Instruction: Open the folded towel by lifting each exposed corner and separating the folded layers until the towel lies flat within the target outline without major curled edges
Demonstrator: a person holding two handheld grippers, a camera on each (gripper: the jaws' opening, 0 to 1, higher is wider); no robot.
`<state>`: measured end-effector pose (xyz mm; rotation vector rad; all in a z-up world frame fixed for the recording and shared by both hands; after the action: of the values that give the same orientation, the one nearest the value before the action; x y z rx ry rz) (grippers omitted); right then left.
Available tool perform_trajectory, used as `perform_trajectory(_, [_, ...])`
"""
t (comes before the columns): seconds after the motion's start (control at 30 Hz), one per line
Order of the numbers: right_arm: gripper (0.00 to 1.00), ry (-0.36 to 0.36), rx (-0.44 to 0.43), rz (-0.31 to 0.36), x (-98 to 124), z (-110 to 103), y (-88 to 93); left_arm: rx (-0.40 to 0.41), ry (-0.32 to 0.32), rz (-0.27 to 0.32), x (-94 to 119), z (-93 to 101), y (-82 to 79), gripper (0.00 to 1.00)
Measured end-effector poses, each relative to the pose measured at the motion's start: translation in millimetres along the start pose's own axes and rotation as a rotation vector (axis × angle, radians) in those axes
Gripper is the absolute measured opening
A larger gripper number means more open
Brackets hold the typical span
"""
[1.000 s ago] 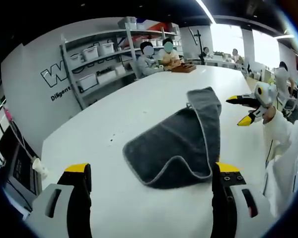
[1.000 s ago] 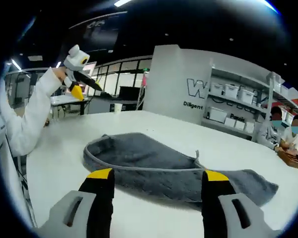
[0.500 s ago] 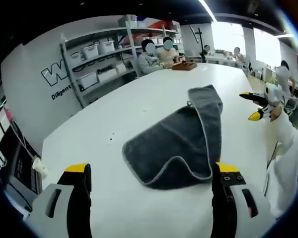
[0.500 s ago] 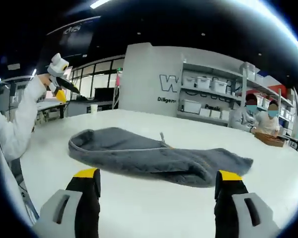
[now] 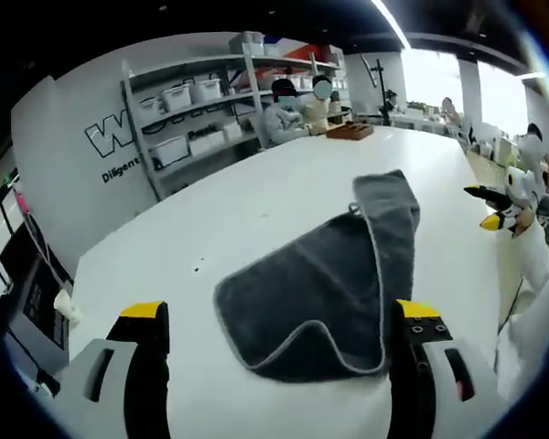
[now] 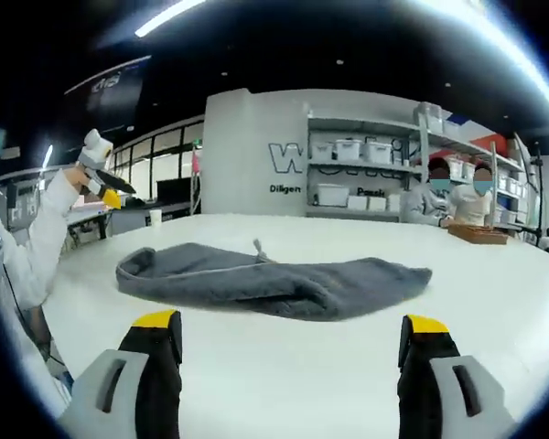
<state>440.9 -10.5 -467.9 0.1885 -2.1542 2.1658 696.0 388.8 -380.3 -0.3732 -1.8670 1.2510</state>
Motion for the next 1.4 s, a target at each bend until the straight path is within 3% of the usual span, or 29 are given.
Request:
perform_trajectory(0.17, [0.99, -0.010, -0.014, -0.030, 4.2, 17.3, 14.9, 0.042, -0.003, 0.019, -21.3, 27.4, 19.7, 0.95])
perform_trajectory(0.33, [0.99, -0.040, -0.032, -0.043, 5.0, 25.0, 25.9, 0.086, 0.018, -0.042, -40.8, 46.5, 55.9, 0.87])
perform_trajectory(0.4, [0.99, -0.066, -0.026, -0.049, 5.5, 24.1, 28.5, 0.103, 0.014, -0.039, -44.2, 49.8, 61.8, 0.82])
perform_trajectory(0.53, [0.99, -0.104, -0.019, -0.033, 7.7, 21.7, 27.9, 0.077, -0.027, 0.026, -48.9, 50.4, 55.7, 0.67])
perform_trajectory(0.63, [0.99, -0.118, -0.014, -0.025, 9.6, 18.6, 28.6, 0.060, -0.055, 0.040, -53.9, 49.1, 53.4, 0.53])
perform_trajectory(0.8, [0.99, -0.158, -0.025, -0.050, 14.9, 10.9, 30.8, 0.067, -0.080, 0.024, -67.9, 47.4, 59.2, 0.31])
perform_trajectory(0.97, [0.99, -0.157, -0.006, -0.011, 24.4, 11.8, 17.0, 0.071, -0.149, -0.035, -79.0, 40.4, 73.7, 0.26])
perform_trajectory(1.13, [0.99, -0.146, 0.006, 0.013, 29.9, 11.5, 10.2, 0.013, -0.183, -0.007, -68.2, 41.3, 72.9, 0.04])
perform_trajectory(1.27, [0.98, -0.152, -0.001, 0.017, 30.3, 10.6, 9.8, 0.003, -0.241, 0.027, -50.1, 40.8, 71.3, 0.02])
perform_trajectory(1.4, [0.98, -0.155, -0.009, 0.014, 30.8, 9.9, 10.2, 0.018, -0.302, 0.010, -28.2, 40.3, 86.7, 0.02])
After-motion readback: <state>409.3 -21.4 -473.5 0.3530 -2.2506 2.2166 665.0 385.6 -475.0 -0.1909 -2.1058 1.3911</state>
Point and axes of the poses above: the point that each gripper's makers call its tool centre point, and the gripper's own axes: x roughly backward along the fingers, z roughly to its right, y roughly out of its underside, the point moved 6 cm from there along x, roughly backward along the fingers, and after that the axes turned 3 degrees about z, right-handed, at the moved point
